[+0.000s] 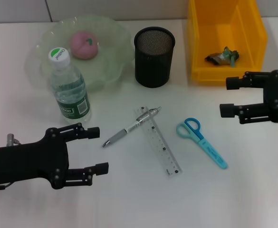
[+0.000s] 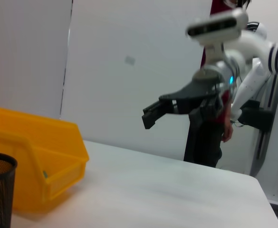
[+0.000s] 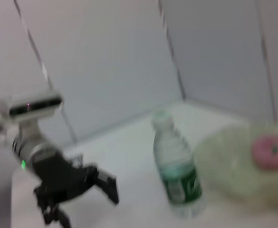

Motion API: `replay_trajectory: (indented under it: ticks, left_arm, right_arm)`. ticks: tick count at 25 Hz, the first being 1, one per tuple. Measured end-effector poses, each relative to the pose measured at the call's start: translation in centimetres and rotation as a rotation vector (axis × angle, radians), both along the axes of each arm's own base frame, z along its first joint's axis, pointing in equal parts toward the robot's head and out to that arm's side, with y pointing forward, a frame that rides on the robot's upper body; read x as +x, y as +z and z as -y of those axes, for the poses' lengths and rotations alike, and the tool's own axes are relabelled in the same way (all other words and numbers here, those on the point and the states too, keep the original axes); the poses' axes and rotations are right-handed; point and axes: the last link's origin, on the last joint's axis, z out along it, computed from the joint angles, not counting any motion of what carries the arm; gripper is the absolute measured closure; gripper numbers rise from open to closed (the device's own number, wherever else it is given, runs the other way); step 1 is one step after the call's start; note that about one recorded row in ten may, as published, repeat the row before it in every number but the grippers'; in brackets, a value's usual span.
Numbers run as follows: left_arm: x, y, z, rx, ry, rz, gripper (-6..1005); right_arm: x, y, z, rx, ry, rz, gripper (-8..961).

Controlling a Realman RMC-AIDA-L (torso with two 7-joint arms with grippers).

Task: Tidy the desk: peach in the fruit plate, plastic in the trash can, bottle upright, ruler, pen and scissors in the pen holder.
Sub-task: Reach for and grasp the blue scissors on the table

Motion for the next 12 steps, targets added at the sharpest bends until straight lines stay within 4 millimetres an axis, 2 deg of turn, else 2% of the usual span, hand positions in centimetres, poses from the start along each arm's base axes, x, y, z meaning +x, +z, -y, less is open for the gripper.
replay_trajectory:
  ticks: [2, 3, 5, 6, 7, 8, 11, 12]
  left_arm:
    - [0.0, -0.1, 0.0, -0.004, -0.003, -0.006, 170]
    - [0.0, -0.1, 0.0, -0.004, -0.003, -0.006, 170]
    - [0.0, -0.2, -0.1, -0.014, -0.008, -0.015, 170]
    - [0.0, -0.2, -0.1, -0.014, -0.008, -0.015, 170]
    - [0.1, -0.3, -0.1, -0.025, -0.013, -0.024, 170]
    - [0.1, -0.3, -0.1, -0.025, -0.013, -0.024, 170]
    - [0.1, -0.5, -0.2, -0.045, -0.021, -0.042, 170]
    - [0.2, -0.6, -0.4, -0.054, -0.029, -0.05, 170]
  right_arm:
    - [-1.9, 0.7, -1.2, -0.048, -0.091, 0.139, 147]
    - [-1.9, 0.7, -1.2, -0.048, -0.091, 0.139, 147]
    - [-3.0, 0.4, -2.3, -0.068, -0.194, 0.319, 148]
    - [-3.0, 0.4, -2.3, -0.068, -0.194, 0.319, 148]
    - [-3.6, -0.2, -2.7, -0.078, -0.256, 0.434, 148]
    - [-3.6, -0.2, -2.7, -0.078, -0.256, 0.434, 149]
    - [-4.4, -1.7, -3.1, -0.104, -0.346, 0.578, 149]
    - [-4.7, -2.7, -3.1, -0.119, -0.386, 0.644, 149]
